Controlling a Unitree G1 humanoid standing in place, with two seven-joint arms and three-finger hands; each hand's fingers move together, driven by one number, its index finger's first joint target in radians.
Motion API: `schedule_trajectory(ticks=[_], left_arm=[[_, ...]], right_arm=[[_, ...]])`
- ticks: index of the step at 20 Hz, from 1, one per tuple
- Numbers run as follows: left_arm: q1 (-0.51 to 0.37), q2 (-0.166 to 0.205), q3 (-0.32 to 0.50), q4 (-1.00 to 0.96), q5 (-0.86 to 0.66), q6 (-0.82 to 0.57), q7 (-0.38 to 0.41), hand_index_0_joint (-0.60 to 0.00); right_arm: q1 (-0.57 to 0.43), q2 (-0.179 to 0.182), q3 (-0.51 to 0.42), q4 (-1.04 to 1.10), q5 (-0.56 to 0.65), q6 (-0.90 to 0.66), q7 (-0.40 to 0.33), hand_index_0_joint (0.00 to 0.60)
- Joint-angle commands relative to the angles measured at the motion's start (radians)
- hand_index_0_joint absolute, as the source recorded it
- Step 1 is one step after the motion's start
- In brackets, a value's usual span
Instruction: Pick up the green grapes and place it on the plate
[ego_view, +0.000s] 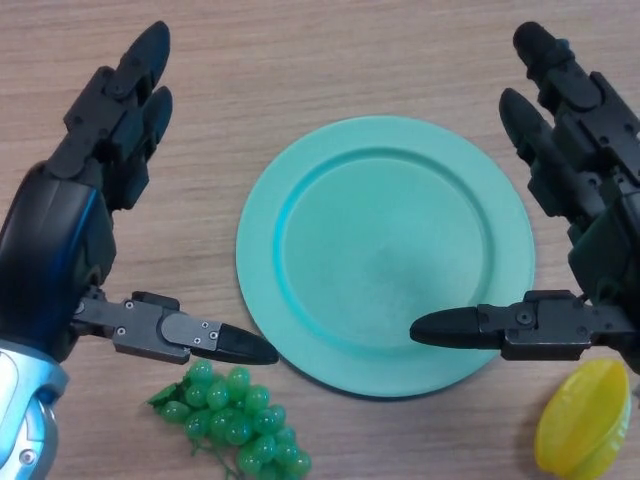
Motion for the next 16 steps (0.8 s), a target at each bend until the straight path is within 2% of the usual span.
schedule_trajectory(ticks=[1, 5, 8, 10, 13, 14, 15, 16], left_arm=[[-0.002, 0.028, 0.059, -0.032, 0.029, -0.145, 0.0, 0.0], [-0.003, 0.03, 0.057, -0.031, 0.053, -0.147, -0.006, 0.0], [0.009, 0.027, 0.056, -0.061, 0.054, -0.099, -0.024, 0.0], [0.054, 0.016, 0.062, -0.084, 0.057, -0.129, -0.042, 0.0], [0.134, -0.001, 0.114, -0.149, 0.033, -0.086, -0.107, 0.0], [0.166, 0.0, 0.11, -0.151, 0.065, -0.125, -0.142, 0.0], [0.221, -0.014, 0.125, -0.139, 0.097, -0.187, -0.207, 0.0], [0.254, -0.024, 0.128, -0.112, 0.101, -0.239, -0.212, 0.0]], right_arm=[[-0.013, -0.002, -0.011, -0.039, 0.036, -0.125, -0.022, 0.0], [-0.025, -0.002, -0.003, -0.032, 0.034, -0.118, -0.016, 0.0], [-0.018, -0.001, -0.008, -0.014, 0.045, -0.133, -0.01, 0.0], [-0.01, -0.002, -0.002, -0.005, 0.046, -0.153, -0.009, 0.0], [-0.029, 0.002, 0.004, 0.005, 0.047, -0.146, -0.02, 0.0], [-0.033, 0.001, 0.012, 0.011, 0.037, -0.144, -0.018, 0.0], [-0.045, 0.002, 0.018, 0.021, 0.037, -0.138, -0.026, 0.0], [-0.052, 0.003, 0.023, 0.027, 0.035, -0.134, -0.029, 0.0]])
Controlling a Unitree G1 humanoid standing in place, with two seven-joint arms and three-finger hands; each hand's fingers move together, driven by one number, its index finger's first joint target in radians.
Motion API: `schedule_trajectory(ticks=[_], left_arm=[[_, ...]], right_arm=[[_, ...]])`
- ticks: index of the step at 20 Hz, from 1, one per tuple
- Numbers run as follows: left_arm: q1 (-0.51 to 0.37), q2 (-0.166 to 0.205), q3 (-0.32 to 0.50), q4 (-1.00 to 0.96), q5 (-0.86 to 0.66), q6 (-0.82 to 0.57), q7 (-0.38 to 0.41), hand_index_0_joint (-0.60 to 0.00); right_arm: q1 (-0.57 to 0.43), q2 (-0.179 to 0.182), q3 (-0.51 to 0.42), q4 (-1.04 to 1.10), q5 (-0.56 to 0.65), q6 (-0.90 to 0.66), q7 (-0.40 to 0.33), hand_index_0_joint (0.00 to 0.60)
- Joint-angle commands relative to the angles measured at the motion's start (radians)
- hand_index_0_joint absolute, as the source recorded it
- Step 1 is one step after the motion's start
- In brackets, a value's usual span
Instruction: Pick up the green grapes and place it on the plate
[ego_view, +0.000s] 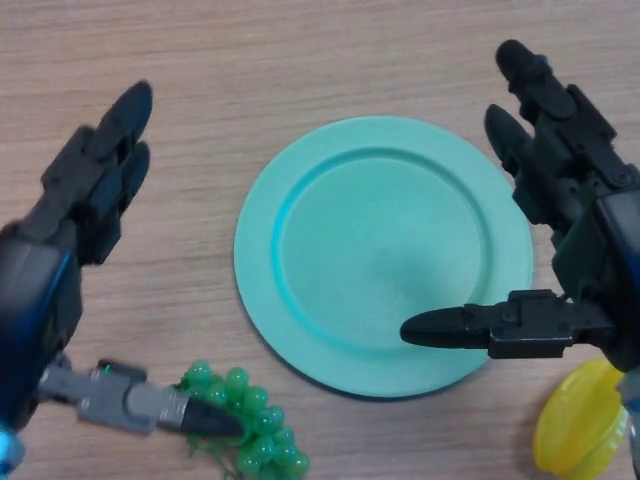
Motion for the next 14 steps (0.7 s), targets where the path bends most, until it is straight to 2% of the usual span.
schedule_trajectory(ticks=[1, 3, 4, 5, 7, 9, 12, 14], left_arm=[[0.078, -0.012, 0.042, 0.022, 0.021, -0.237, -0.017, 0.0], [0.179, -0.021, 0.028, 0.141, 0.031, -0.425, 0.034, 0.0], [0.205, -0.022, 0.016, 0.178, 0.041, -0.488, 0.049, 0.0], [0.246, -0.023, -0.008, 0.258, 0.057, -0.61, 0.084, 0.0], [0.288, -0.023, -0.045, 0.356, 0.068, -0.728, 0.132, 0.0], [0.303, -0.023, -0.089, 0.449, 0.068, -0.807, 0.164, 0.0], [0.302, -0.023, -0.146, 0.517, 0.027, -0.825, 0.184, 0.0], [0.285, -0.023, -0.181, 0.579, 0.041, -0.859, 0.233, 0.0]], right_arm=[[-0.037, 0.002, 0.007, -0.029, 0.024, -0.139, -0.03, 0.0], [-0.047, 0.003, 0.026, -0.013, 0.019, -0.152, -0.035, 0.0], [-0.046, 0.003, 0.03, -0.006, 0.021, -0.155, -0.036, 0.0], [-0.045, 0.003, 0.04, 0.013, 0.016, -0.173, -0.04, 0.0], [-0.063, 0.003, 0.049, 0.027, 0.023, -0.169, -0.058, 0.0], [-0.074, 0.003, 0.058, 0.032, 0.013, -0.169, -0.064, 0.0], [-0.079, 0.003, 0.067, 0.04, 0.017, -0.175, -0.069, 0.0], [-0.084, 0.003, 0.065, 0.033, 0.025, -0.168, -0.071, 0.0]])
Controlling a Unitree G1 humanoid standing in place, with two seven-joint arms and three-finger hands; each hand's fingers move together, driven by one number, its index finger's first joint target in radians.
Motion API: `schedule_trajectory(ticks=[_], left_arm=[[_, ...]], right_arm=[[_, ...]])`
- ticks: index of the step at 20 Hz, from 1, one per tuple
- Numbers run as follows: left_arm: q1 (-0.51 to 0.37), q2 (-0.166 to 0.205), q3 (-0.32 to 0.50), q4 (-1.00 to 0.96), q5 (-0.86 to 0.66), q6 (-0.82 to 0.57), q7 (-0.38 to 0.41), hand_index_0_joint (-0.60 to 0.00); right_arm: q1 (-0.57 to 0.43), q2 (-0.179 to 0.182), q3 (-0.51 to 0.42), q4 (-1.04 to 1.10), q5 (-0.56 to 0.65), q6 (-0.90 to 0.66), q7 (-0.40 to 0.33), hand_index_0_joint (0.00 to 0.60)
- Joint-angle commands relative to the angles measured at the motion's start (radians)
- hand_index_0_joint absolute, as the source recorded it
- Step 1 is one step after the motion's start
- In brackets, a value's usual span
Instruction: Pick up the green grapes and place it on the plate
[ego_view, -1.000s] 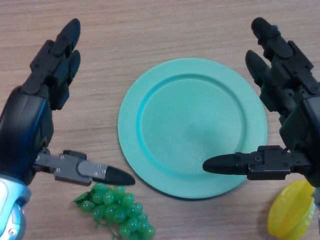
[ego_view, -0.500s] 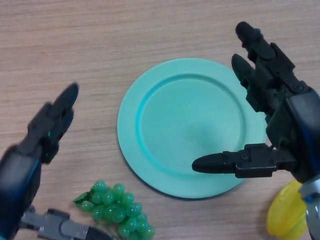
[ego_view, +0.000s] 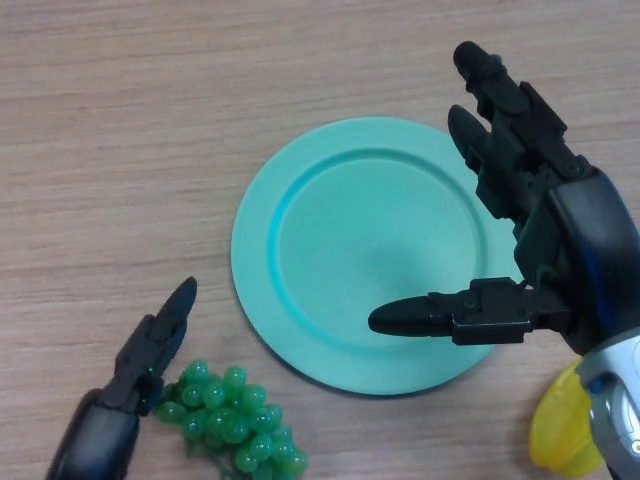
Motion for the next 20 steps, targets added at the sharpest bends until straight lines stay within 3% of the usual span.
schedule_trajectory(ticks=[1, 10, 12, 15, 20], left_arm=[[-0.009, 0.015, -0.017, 0.035, 0.005, -0.193, 0.097, 0.0], [-0.071, 0.048, -0.144, 0.228, 0.05, -0.29, 0.285, 0.0], [-0.078, 0.05, -0.149, 0.242, 0.082, -0.304, 0.308, -0.198], [-0.094, 0.064, -0.181, 0.287, 0.246, -0.319, 0.378, -0.594], [-0.093, 0.09, -0.199, 0.275, 0.402, -0.238, 0.397, -0.6]], right_arm=[[-0.027, 0.002, -0.005, -0.064, 0.025, -0.151, -0.014, 0.0], [-0.017, 0.002, -0.023, -0.063, 0.057, -0.203, -0.02, 0.0], [-0.018, 0.002, -0.025, -0.066, 0.056, -0.2, -0.018, 0.0], [-0.018, 0.002, -0.043, -0.082, 0.052, -0.172, 0.001, 0.0], [0.004, 0.002, -0.061, -0.106, 0.081, -0.187, 0.002, 0.0]])
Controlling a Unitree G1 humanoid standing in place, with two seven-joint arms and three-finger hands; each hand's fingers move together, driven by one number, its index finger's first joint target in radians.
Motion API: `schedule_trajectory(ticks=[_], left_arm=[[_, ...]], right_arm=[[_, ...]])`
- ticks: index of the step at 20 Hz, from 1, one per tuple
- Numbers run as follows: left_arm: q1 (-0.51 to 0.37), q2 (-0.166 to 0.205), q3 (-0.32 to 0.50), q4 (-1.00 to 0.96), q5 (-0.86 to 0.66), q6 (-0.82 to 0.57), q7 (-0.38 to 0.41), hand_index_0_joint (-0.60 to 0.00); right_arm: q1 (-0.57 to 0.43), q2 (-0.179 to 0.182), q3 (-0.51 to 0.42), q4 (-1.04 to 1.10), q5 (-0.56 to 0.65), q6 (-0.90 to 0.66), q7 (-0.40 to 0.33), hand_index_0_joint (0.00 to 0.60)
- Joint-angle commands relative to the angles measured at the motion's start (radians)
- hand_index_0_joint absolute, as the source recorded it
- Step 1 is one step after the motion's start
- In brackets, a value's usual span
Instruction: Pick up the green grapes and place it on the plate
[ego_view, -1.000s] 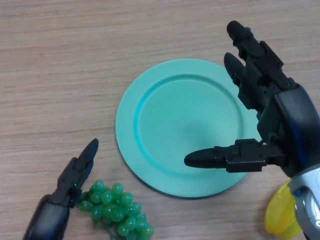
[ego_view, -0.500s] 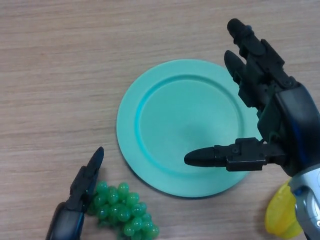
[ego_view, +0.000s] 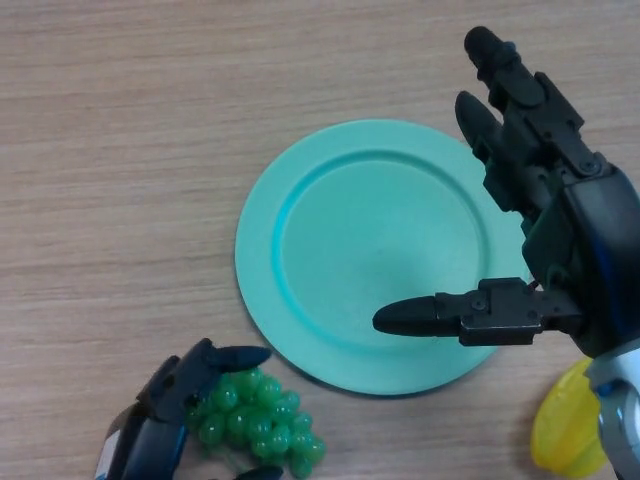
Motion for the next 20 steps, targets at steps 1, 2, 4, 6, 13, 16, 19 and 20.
schedule_trajectory(ticks=[1, 2, 4, 6, 13, 16, 19, 20], left_arm=[[0.021, 0.048, -0.038, -0.044, 0.138, -0.003, -0.008, -0.6], [0.028, 0.052, -0.036, -0.052, 0.144, 0.005, -0.019, -0.6], [0.038, 0.049, -0.014, -0.094, 0.127, 0.035, -0.02, -0.6], [0.039, 0.04, 0.011, -0.149, 0.082, 0.053, -0.029, -0.6], [0.018, 0.011, 0.079, -0.532, 0.007, 0.256, -0.217, -0.6], [-0.07, -0.024, 0.086, -0.737, -0.287, 0.532, -0.281, -0.6], [-0.24, -0.024, 0.038, -0.654, -0.093, 0.445, -0.219, -0.6], [-0.282, -0.026, 0.026, -0.601, -0.032, 0.384, -0.19, -0.6]], right_arm=[[-0.011, 0.002, -0.052, -0.08, 0.081, -0.154, -0.012, 0.0], [-0.011, 0.002, -0.054, -0.083, 0.09, -0.156, -0.017, 0.0], [-0.012, 0.002, -0.053, -0.088, 0.086, -0.158, -0.021, 0.0], [-0.02, 0.002, -0.052, -0.102, 0.084, -0.135, -0.024, 0.0], [-0.028, 0.002, -0.051, -0.139, 0.073, -0.079, -0.018, 0.0], [-0.033, 0.002, -0.049, -0.143, 0.069, -0.066, -0.018, 0.0], [-0.039, 0.002, -0.037, -0.145, 0.04, -0.058, -0.008, 0.0], [-0.041, 0.002, -0.037, -0.154, 0.041, -0.047, -0.004, 0.0]])
